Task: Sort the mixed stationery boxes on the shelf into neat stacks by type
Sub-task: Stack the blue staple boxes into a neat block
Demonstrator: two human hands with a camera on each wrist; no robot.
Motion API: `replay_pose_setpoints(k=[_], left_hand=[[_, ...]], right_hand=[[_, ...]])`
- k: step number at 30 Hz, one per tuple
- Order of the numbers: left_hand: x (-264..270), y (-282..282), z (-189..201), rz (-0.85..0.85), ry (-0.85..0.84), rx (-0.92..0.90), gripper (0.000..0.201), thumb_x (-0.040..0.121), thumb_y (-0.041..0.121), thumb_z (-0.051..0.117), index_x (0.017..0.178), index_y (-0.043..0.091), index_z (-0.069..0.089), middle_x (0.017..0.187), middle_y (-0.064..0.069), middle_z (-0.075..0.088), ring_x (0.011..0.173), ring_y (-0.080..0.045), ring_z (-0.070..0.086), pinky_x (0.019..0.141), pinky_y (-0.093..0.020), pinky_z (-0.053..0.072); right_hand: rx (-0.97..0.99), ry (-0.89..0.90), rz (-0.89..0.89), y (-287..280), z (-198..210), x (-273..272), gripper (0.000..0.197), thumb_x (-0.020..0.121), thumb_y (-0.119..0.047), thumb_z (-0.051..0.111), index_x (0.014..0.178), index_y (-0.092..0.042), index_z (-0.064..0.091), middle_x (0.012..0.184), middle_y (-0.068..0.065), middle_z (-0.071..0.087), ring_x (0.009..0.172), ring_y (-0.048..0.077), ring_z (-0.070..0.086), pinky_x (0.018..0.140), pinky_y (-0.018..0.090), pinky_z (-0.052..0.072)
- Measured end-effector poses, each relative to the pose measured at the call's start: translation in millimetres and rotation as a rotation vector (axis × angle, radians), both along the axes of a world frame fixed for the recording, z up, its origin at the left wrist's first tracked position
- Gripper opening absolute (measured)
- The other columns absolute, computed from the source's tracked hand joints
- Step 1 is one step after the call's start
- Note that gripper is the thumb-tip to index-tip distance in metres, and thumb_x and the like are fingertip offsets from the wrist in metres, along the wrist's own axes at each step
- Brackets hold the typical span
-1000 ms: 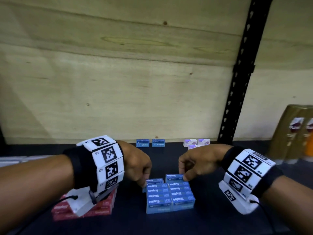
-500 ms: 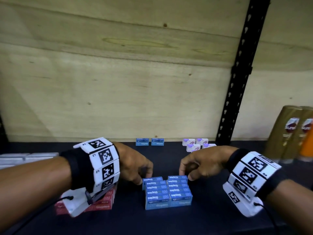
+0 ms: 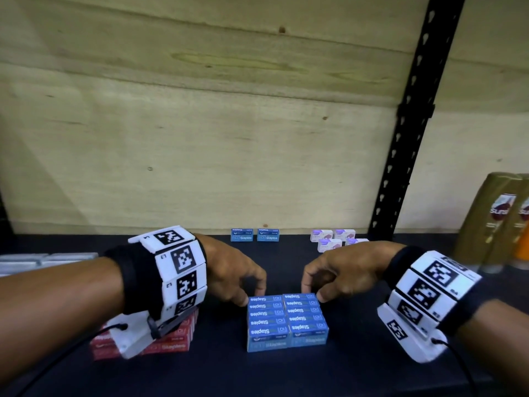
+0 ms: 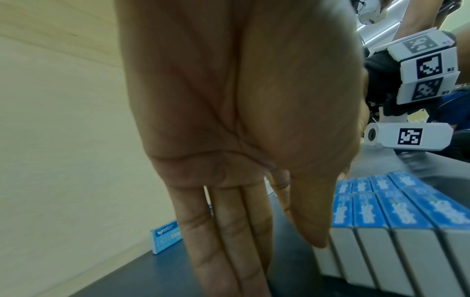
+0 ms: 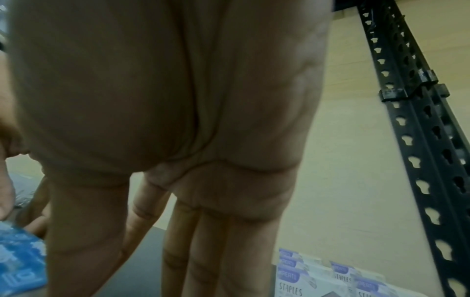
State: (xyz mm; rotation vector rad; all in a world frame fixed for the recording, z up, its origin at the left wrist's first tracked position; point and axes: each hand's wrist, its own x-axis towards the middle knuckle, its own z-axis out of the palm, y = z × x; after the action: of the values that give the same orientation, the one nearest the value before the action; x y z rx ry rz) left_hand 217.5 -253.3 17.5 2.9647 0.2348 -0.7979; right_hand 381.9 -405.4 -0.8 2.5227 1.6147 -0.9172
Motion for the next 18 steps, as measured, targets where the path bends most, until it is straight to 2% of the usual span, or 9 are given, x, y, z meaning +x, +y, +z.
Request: replay_pose_setpoints(k=[4, 7, 10, 12, 15, 16, 18], left_hand=[[3, 5, -2, 0.023, 0.012, -0.011, 0.031, 0.096, 0.028, 0.056, 0.126, 0.033, 0.050, 0.120, 0.003, 0.066, 0.106, -0.015, 0.060, 0.093, -0.031, 0.045], [8, 13, -1, 0.083, -0.002, -0.050, 0.029, 0.093, 0.028, 0.059, 0.122, 0.031, 0.054, 0.116, 0.001, 0.068, 0.108, -0.017, 0.062, 0.099, -0.036, 0.047], [16, 25, 1, 0.126, -0.033, -0.037, 0.029, 0.094, 0.032, 0.059, 0.122, 0.026, 0.056, 0.113, 0.004, 0.065, 0.107, -0.017, 0.061, 0.095, -0.032, 0.048], [24, 38, 4, 0.154, -0.033, -0.013, 0.023, 0.095, 0.033, 0.058, 0.115, 0.022, 0.058, 0.109, 0.003, 0.063, 0.100, -0.016, 0.060, 0.091, -0.031, 0.047], [37, 59, 6, 0.207, -0.008, 0.059, 0.015, 0.098, 0.036, 0.051, 0.099, 0.021, 0.051, 0.096, -0.001, 0.054, 0.084, -0.015, 0.049, 0.074, -0.028, 0.043], [42, 67, 5, 0.219, -0.008, 0.109, 0.018, 0.098, 0.037, 0.049, 0.099, 0.020, 0.049, 0.096, -0.002, 0.053, 0.083, -0.016, 0.047, 0.072, -0.028, 0.041], [50, 83, 1, 0.239, -0.032, 0.218, 0.029, 0.097, 0.042, 0.048, 0.113, 0.017, 0.050, 0.107, -0.001, 0.058, 0.089, -0.017, 0.051, 0.080, -0.030, 0.044]], right_hand=[[-0.051, -0.065, -0.026, 4, 3, 2, 0.034, 0.091, -0.004, 0.053, 0.102, -0.035, 0.061, 0.095, -0.004, 0.071, 0.079, 0.012, 0.059, 0.078, 0.035, 0.052], [-0.045, -0.045, -0.120, 12, 4, 7, 0.035, 0.089, -0.002, 0.050, 0.111, -0.028, 0.058, 0.110, 0.011, 0.072, 0.085, 0.015, 0.065, 0.087, 0.039, 0.054], [-0.002, -0.089, -0.159, 23, 3, 11, 0.027, 0.092, -0.016, 0.057, 0.116, -0.028, 0.054, 0.103, 0.006, 0.075, 0.083, 0.015, 0.066, 0.079, 0.031, 0.055], [0.014, -0.148, -0.150, 33, 3, 13, 0.027, 0.094, -0.024, 0.059, 0.119, -0.029, 0.052, 0.099, 0.000, 0.073, 0.082, 0.015, 0.063, 0.077, 0.028, 0.052], [0.047, -0.262, -0.120, 51, 8, 15, 0.039, 0.096, -0.027, 0.059, 0.133, -0.025, 0.048, 0.108, -0.006, 0.063, 0.090, 0.014, 0.054, 0.076, 0.024, 0.044], [0.063, -0.284, -0.115, 59, 8, 18, 0.041, 0.096, -0.027, 0.058, 0.136, -0.022, 0.046, 0.112, -0.005, 0.060, 0.092, 0.014, 0.053, 0.078, 0.024, 0.043], [0.072, -0.341, -0.113, 74, 7, 25, 0.043, 0.098, -0.025, 0.054, 0.138, -0.017, 0.042, 0.116, -0.002, 0.058, 0.098, 0.018, 0.055, 0.085, 0.028, 0.046]])
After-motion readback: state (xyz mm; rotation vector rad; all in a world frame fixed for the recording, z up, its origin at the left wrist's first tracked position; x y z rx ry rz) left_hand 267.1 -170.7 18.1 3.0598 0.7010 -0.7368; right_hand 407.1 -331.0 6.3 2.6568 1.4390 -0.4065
